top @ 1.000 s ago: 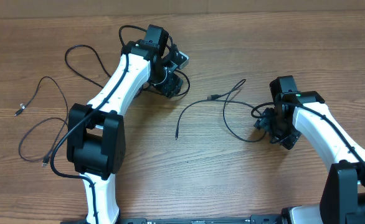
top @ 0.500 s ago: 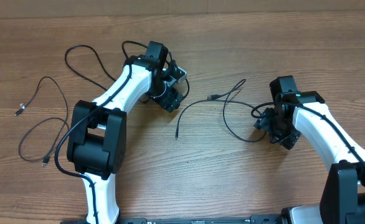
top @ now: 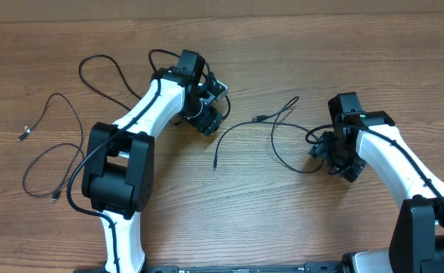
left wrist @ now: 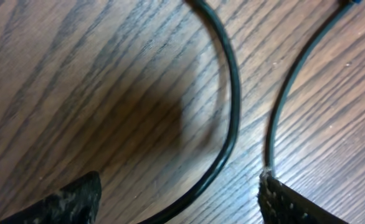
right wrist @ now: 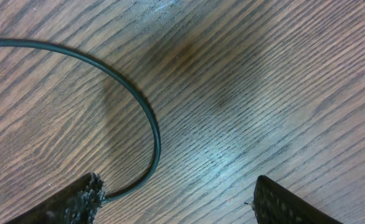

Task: Untangle cables

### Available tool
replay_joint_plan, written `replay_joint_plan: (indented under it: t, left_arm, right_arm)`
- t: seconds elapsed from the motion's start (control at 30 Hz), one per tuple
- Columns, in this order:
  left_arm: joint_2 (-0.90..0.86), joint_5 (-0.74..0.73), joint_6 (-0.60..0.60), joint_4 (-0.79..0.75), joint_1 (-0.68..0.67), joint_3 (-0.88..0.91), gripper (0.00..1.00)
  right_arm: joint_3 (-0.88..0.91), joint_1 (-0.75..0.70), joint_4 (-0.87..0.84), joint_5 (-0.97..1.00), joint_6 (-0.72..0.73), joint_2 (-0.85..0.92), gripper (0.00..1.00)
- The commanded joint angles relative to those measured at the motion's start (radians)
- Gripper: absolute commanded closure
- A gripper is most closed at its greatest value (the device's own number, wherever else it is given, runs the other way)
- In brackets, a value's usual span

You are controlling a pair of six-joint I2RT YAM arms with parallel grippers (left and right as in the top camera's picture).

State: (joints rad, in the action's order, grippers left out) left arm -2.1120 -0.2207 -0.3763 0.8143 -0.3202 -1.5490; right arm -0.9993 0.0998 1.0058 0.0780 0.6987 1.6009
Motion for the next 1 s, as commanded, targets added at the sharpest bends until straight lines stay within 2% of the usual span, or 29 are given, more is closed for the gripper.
replay_joint_plan:
  t: [0.0,0.07,0.17,0.37,0.47,0.57,0.67,0.73,0.8,0.97]
  left_arm:
    - [-0.003,0.007,-0.051,-0.004,-0.039,0.008,0.18]
    - [-0.003,0.047,-0.075,-0.007,-0.058,0.008,0.18]
    - [-0.004,0.107,-0.113,-0.008,-0.086,0.010,0.23]
    - [-0.012,0.215,-0.114,-0.020,-0.111,0.022,0.27]
    - [-0.012,0.281,-0.091,-0.023,-0.111,0.022,0.41]
    - [-0.012,0.339,-0.048,-0.029,-0.111,0.022,0.59]
    - [-0.012,0.344,-0.046,-0.029,-0.113,0.021,0.71]
    - [-0.012,0.344,-0.045,-0.027,-0.117,0.018,0.86]
    - [-0.012,0.354,-0.044,-0.013,-0.121,0.006,0.96]
    - [-0.003,0.429,0.047,0.060,-0.126,-0.082,0.96]
  right_arm:
    - [-0.001,0.000,-0.005,-0.001,0.000,-0.021,0.24]
    - [-0.001,0.000,-0.005,-0.001,0.000,-0.021,0.24]
    - [-0.001,0.000,-0.004,-0.001,0.000,-0.021,0.24]
    - [-0.001,0.000,0.001,-0.001,-0.001,-0.021,0.24]
    - [-0.001,0.000,-0.001,0.000,-0.023,-0.021,0.25]
    - [-0.001,0.000,-0.002,-0.001,-0.023,-0.021,0.25]
    - [-0.001,0.000,-0.004,-0.001,-0.023,-0.021,0.25]
    - [-0.001,0.000,-0.004,-0.001,-0.023,-0.021,0.25]
    - [-0.001,0.000,-0.004,-0.001,-0.023,-0.021,0.25]
    - [-0.001,0.000,-0.003,-0.001,-0.023,-0.021,0.24]
